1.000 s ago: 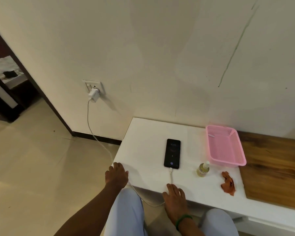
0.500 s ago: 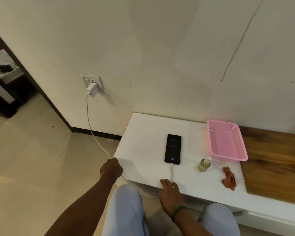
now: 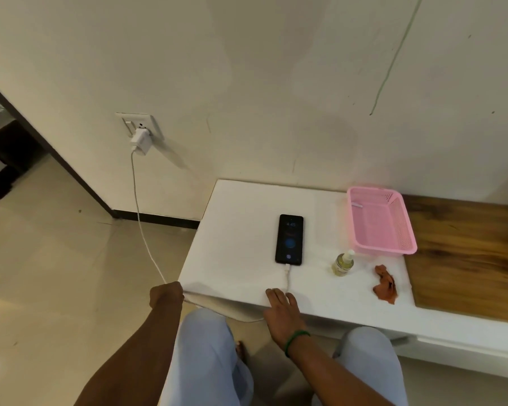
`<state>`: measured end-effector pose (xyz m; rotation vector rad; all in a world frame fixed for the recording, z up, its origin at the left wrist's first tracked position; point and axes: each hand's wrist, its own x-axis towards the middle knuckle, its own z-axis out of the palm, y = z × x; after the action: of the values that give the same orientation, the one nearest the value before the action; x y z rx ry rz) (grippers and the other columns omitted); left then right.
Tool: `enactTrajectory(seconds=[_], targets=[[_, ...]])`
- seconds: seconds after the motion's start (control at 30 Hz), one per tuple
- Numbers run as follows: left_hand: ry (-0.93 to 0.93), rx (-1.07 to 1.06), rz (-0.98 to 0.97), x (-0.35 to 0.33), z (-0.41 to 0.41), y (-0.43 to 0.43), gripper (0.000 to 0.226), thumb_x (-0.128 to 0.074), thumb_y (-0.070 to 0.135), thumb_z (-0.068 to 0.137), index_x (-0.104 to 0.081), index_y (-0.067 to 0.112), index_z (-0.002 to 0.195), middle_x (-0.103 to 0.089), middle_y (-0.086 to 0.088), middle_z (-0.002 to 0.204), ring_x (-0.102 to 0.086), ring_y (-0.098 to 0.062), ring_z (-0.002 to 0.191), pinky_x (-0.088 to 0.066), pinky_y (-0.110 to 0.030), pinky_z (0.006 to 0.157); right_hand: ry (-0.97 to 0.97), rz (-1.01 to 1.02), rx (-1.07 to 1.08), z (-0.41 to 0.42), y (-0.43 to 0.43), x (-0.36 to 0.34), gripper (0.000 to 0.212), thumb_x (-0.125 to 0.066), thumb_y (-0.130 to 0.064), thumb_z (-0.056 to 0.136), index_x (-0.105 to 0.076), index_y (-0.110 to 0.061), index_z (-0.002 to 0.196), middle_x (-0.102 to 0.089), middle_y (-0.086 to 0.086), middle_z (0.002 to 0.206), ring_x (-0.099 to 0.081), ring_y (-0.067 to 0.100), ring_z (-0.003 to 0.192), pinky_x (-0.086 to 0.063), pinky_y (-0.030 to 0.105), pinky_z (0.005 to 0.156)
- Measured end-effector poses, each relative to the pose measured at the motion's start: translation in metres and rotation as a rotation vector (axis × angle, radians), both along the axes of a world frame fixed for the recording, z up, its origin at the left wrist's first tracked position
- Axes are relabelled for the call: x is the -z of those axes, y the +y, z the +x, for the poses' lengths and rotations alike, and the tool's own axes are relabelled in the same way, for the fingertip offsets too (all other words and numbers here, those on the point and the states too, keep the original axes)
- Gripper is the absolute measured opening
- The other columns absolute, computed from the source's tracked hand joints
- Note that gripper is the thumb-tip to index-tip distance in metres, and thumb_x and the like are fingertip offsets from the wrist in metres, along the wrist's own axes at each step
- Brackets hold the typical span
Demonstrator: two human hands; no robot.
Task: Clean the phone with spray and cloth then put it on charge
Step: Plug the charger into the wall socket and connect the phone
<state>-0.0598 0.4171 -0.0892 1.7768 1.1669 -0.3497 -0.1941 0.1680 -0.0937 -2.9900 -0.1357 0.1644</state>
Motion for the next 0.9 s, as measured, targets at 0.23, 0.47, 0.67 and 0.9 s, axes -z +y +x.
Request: enactTrajectory(seconds=[0.23,0.47,0.67,0.9], targets=[[0.062,-0.055,-0.241,0.026,0.003,0.009,0.017,-0.038,-0.007,0.095,-0.048,0.002,0.085,-0.046,-0.012,0.075,-0.045,-0.016,0.051,-0.037,-0.015,0.026,0.110,-0.002,-0.013,0.002,0.003,0.003,0.008,-0.068,-0.002,0.067,-0.072,-0.009,0.071,-0.055,0.015,0.126,-0.049,0.032,0.119,-0.038,0.050,0.099],[0.054,-0.163,-0.455,0.004,-0.009,-0.001,0.019,-0.040,-0.008,0.093,-0.049,-0.003,0.077,-0.053,-0.016,0.072,-0.049,-0.024,0.063,-0.044,-0.028,0.030,0.099,-0.040,-0.090,0.000,0.001,-0.002,0.025,-0.045,0.002,0.086,-0.066,0.000,0.100,-0.026,0.018,0.148,-0.020,0.035,0.136,-0.013,0.051,0.111],[0.057,-0.121,-0.425,0.001,-0.008,-0.006,0.019,-0.039,-0.007,0.094,-0.046,-0.002,0.078,-0.047,-0.017,0.082,-0.046,-0.025,0.065,-0.049,-0.031,0.044,0.083,-0.020,-0.099,-0.003,-0.001,-0.008,0.021,-0.048,-0.002,0.088,-0.067,-0.001,0.097,-0.028,0.017,0.147,-0.020,0.035,0.136,-0.014,0.052,0.111],[-0.034,0.115,-0.147,-0.012,-0.006,-0.013,0.024,-0.035,-0.006,0.096,-0.051,-0.012,0.114,-0.039,-0.029,0.141,-0.053,-0.030,0.083,-0.051,-0.023,0.066,0.091,0.030,-0.112,-0.007,-0.007,-0.023,0.031,-0.054,-0.002,0.083,-0.061,-0.005,0.113,-0.019,0.014,0.152,-0.010,0.031,0.140,-0.007,0.050,0.113]])
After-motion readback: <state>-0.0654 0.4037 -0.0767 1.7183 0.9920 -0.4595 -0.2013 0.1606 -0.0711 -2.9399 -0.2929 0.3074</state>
